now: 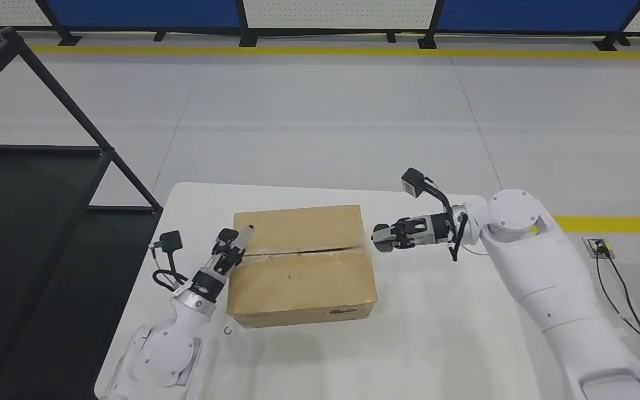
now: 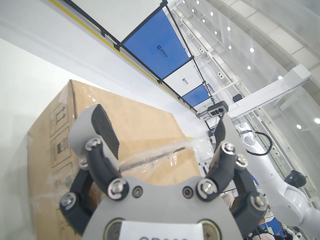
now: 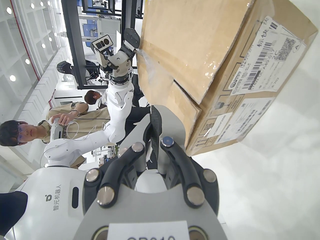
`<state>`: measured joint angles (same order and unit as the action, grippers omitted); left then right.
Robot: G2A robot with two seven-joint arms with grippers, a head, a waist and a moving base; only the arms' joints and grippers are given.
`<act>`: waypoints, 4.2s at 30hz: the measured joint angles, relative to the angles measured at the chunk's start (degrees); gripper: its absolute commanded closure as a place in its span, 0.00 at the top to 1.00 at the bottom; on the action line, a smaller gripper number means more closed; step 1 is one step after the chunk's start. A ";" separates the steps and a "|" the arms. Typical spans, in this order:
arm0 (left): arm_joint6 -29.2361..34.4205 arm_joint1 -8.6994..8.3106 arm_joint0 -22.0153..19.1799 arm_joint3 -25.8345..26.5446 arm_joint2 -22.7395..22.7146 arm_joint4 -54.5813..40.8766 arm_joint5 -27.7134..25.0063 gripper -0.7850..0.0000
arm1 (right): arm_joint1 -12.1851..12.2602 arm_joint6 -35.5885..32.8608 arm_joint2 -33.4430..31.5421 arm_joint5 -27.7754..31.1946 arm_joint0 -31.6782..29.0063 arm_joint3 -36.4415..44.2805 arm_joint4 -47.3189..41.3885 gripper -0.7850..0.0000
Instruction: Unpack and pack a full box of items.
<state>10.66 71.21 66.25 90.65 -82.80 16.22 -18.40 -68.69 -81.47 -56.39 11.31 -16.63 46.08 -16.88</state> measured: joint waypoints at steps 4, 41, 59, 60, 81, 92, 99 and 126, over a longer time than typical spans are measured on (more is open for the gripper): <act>-0.06 0.01 -0.10 -0.07 0.06 0.00 0.05 1.00 | -0.43 -0.54 1.07 -0.56 1.08 -2.26 0.08 0.00; -0.22 -0.10 0.24 0.11 -0.54 -0.20 -0.09 1.00 | -5.01 0.78 7.86 0.84 7.97 -18.19 2.10 0.05; -0.44 -0.12 0.90 0.95 -0.46 0.17 -0.03 1.00 | -5.15 2.73 6.49 5.10 8.72 -20.82 1.19 1.00; -0.51 -0.12 0.99 1.13 -0.46 0.23 0.01 1.00 | -4.93 4.03 5.80 6.82 8.70 -20.60 0.62 1.00; -4.57 -1.13 8.35 6.84 -12.19 -3.06 0.81 1.00 | 3.93 14.33 1.32 25.86 -9.90 20.02 -8.18 1.00; -4.22 -1.38 10.32 4.80 -14.20 -3.45 -0.44 1.00 | 2.65 19.58 5.01 13.97 -8.12 19.34 -2.47 1.00; -3.90 -1.39 10.27 4.57 -14.08 -3.97 -0.85 1.00 | 0.61 19.55 8.97 8.50 -4.14 12.96 -1.62 1.00; -4.23 -1.38 11.49 5.91 -13.67 -4.20 -1.30 1.00 | -3.23 16.81 10.38 12.87 0.00 6.65 -6.26 1.00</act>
<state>6.44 69.83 77.73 96.56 -96.47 12.03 -19.70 -71.92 -64.65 -46.00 24.18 -16.63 52.73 -23.14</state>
